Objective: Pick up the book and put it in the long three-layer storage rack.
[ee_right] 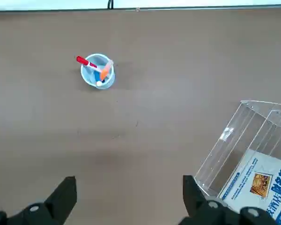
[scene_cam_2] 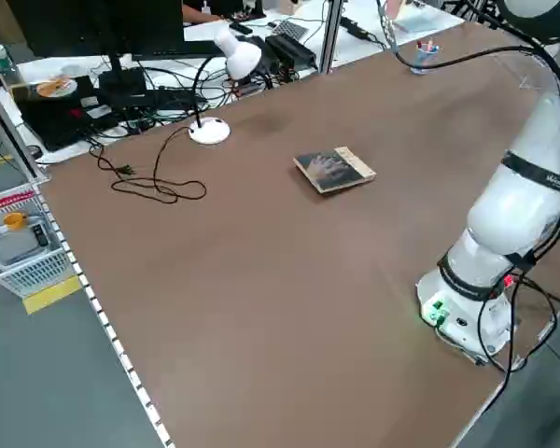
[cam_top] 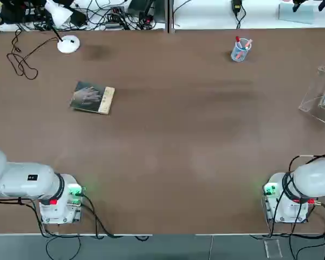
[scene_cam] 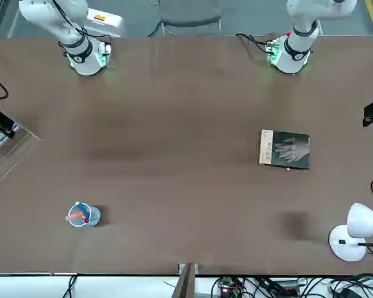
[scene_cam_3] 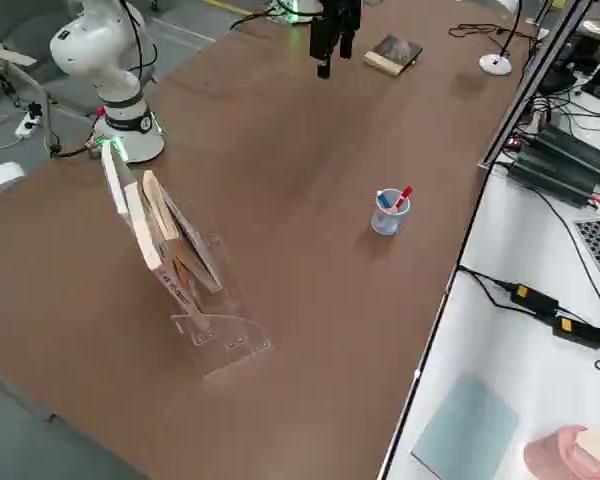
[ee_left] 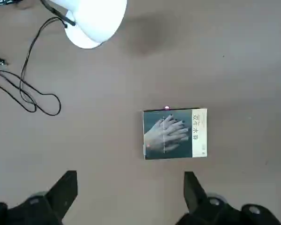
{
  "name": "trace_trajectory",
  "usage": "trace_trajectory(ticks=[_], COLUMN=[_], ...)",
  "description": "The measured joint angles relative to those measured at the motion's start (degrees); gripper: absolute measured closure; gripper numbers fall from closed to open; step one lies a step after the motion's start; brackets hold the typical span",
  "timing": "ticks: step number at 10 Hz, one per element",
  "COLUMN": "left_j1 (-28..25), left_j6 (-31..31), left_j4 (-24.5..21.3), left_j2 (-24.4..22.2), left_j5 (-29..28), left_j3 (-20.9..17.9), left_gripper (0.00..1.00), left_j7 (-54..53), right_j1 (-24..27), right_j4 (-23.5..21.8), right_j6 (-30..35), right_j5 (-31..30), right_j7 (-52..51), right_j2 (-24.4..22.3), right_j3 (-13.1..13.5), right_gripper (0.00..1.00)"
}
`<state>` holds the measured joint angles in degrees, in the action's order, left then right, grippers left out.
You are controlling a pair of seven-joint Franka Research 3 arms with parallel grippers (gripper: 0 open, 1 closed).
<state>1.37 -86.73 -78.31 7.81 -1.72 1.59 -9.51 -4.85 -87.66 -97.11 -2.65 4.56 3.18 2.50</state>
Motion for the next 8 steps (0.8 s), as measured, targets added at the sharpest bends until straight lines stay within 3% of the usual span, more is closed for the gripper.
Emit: trace_trajectory(ticks=[5,8], left_j1=[0.0,-2.3], left_j6=[0.1,0.2], left_j4=[-0.1,-0.8], left_j2=[0.3,3.2], left_j5=[0.3,5.8], left_j3=[0.0,-0.4], left_gripper=[0.0,0.0], left_j7=[-0.1,-0.4], right_j1=[0.0,-0.1], right_j4=[0.0,0.0], right_j6=[0.0,-0.1], right_j5=[0.0,0.0], right_j7=[0.0,0.0], right_j2=[0.1,0.1], right_j3=[0.0,0.0], right_gripper=[0.0,0.0])
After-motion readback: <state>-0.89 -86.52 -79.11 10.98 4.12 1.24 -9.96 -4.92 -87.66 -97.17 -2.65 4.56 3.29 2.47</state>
